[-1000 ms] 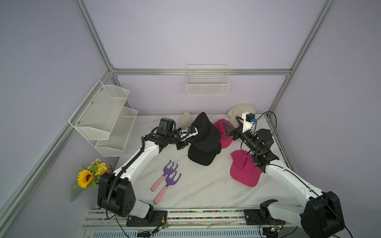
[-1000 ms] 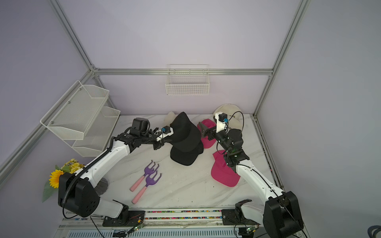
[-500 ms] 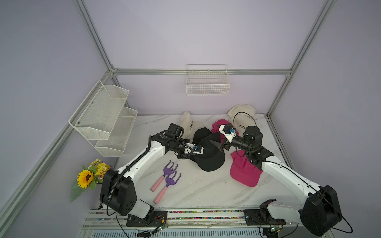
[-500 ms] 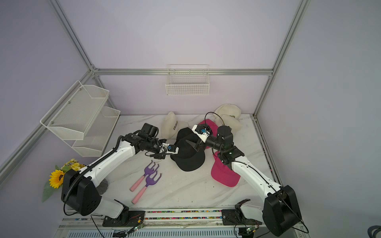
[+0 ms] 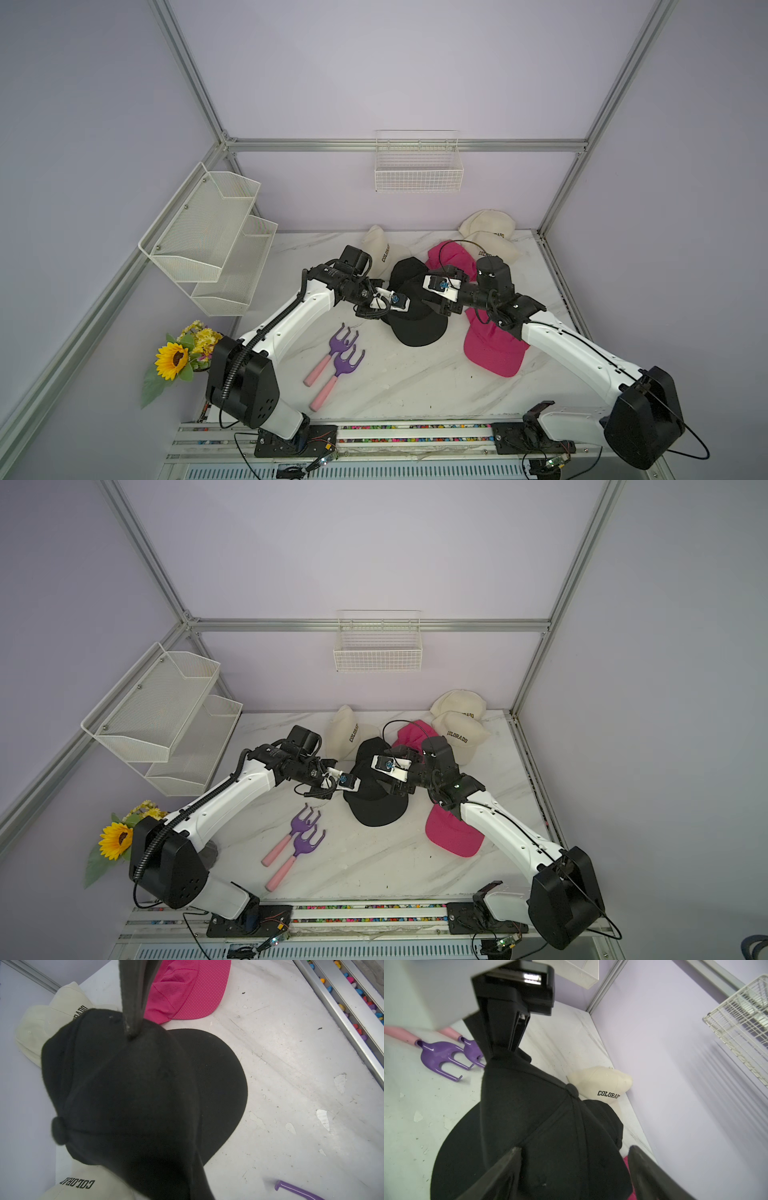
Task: Stack the baseball caps by color
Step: Pick up the baseball cap at the corner of the board.
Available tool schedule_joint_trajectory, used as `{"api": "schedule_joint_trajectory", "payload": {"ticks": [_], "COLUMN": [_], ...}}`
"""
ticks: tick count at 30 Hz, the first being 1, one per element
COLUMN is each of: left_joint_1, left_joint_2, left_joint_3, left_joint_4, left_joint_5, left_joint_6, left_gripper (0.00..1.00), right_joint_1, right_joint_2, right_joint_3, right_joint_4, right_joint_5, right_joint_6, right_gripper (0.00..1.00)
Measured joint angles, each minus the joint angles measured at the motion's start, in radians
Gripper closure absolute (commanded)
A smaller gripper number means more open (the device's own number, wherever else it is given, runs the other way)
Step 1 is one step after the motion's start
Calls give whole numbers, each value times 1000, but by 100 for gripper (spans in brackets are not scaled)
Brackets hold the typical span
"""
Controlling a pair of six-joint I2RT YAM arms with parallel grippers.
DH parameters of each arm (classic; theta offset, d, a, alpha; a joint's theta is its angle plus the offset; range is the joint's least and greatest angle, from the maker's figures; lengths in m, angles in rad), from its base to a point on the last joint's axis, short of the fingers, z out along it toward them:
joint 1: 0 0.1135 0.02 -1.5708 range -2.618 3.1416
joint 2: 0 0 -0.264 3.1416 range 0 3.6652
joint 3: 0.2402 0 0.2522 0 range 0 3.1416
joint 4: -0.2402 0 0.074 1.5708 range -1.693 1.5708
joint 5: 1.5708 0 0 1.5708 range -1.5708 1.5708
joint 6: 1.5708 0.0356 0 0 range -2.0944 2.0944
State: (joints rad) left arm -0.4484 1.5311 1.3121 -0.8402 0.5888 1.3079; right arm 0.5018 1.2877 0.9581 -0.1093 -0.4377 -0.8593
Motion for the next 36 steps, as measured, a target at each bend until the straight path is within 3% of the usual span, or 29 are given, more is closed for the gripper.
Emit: {"api": "schedule_joint_trajectory", "payload": {"ticks": [12, 21, 23, 27, 30, 33, 36], "left_joint_1": [0, 0, 1, 15, 16, 15, 12], "left_joint_2": [70, 70, 72, 85, 100, 106, 103], "left_joint_3": [106, 126, 127, 137, 157, 167, 161], "left_joint_4": [-69, -99, -105, -126, -126, -117, -63], "left_joint_5": [-40, 8, 8, 6, 2, 11, 31], "left_joint_6": [69, 108, 115, 129, 135, 134, 89], "left_gripper": [100, 100, 100, 100, 100, 78, 42], "right_joint_1": [29, 106, 126, 152, 158, 158, 158], "right_joint_2": [-61, -25, 8, 33, 26, 10, -11], "right_joint_3": [55, 4, 5, 5, 2, -6, -34], "right_joint_4": [-154, -147, -134, -124, -131, -132, -108], "right_joint_5": [30, 194, 222, 258, 269, 272, 267], "right_joint_6": [-40, -105, -129, -162, -164, -136, -79], "right_gripper": [15, 22, 36, 86, 100, 100, 100]}}
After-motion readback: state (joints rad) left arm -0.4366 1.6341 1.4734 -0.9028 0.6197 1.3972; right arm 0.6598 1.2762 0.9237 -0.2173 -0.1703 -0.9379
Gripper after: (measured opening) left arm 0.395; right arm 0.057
